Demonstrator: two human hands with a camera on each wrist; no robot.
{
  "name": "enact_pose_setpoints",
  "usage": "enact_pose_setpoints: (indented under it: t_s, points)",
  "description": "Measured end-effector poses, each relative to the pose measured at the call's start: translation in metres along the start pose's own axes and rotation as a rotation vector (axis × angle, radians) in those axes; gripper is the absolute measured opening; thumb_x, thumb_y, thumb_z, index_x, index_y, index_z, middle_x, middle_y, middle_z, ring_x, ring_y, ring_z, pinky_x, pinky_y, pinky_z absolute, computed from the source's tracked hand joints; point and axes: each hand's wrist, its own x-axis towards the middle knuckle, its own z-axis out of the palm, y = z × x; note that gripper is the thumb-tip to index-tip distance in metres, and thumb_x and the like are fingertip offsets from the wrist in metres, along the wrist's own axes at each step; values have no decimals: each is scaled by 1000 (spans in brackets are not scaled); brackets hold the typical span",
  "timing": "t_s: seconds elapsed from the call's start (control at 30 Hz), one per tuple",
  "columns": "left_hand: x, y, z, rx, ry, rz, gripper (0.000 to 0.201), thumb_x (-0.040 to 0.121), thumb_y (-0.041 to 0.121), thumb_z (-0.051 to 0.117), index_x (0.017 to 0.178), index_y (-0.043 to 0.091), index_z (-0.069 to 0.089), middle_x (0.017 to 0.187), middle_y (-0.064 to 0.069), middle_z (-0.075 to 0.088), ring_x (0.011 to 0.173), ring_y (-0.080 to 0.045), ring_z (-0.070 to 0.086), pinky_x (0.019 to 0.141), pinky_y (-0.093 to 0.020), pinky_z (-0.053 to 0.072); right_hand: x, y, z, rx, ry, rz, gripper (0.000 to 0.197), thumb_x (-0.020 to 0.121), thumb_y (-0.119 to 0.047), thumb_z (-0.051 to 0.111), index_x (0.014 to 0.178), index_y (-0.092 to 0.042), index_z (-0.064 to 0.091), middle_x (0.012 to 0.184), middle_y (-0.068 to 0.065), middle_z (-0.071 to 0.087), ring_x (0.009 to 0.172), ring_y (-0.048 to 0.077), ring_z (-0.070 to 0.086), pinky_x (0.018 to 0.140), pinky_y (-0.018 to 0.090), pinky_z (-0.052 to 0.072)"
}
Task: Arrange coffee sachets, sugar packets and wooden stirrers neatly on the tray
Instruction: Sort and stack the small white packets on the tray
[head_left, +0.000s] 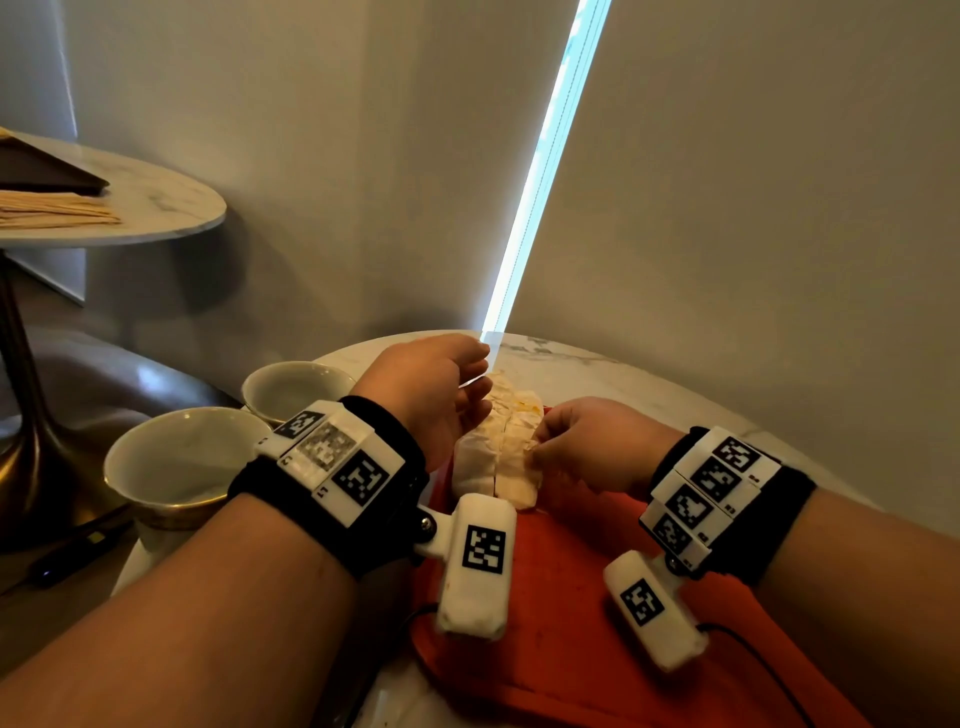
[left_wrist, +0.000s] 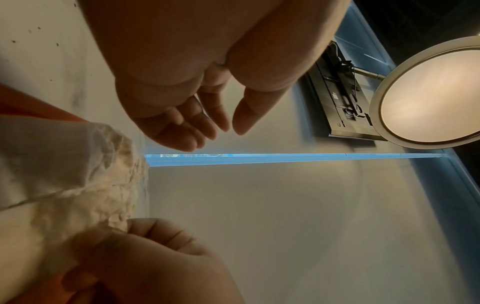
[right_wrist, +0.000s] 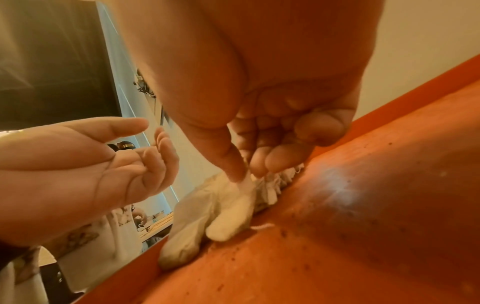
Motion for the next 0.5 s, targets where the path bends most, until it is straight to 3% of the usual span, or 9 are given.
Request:
enact_pose_setpoints:
  t_s: [0.13,0.33,0.4,0.5]
  points:
    - [0,0,0,0,6,-9,20,98,15,59,117,9,62,98,-6,63,88,-20,62,63,-29,52,2,0,2,6,48,-2,15,87,-30,76,94,-17,74,81,-1,69,65,10,58,58,26,46]
    - [0,2,-3,49,6,-77,9,97,22,57,99,15,63,98,-2,62,87,-18,58,68,-33,47,-8,2,0,116,165,-26,15,89,-28,74,92,-14,69,74,1,66,58,11,56,53,27,45]
    - [-1,4,-5,115,-25,-138,11,94,25,56,99,17,61,95,-1,59,84,-17,56,66,-34,43,-11,3,-1,236,82,-2,10,92,-22,70,89,-12,69,75,5,67,55,13,59,54,29,47]
    - [-3,4,-6,258,-106,-227,22,90,31,55,105,16,61,94,-4,58,84,-19,54,72,-36,41,-17,-2,2,509,-196,96,10,97,-10,60,93,-6,68,80,14,65,56,17,59,56,28,47]
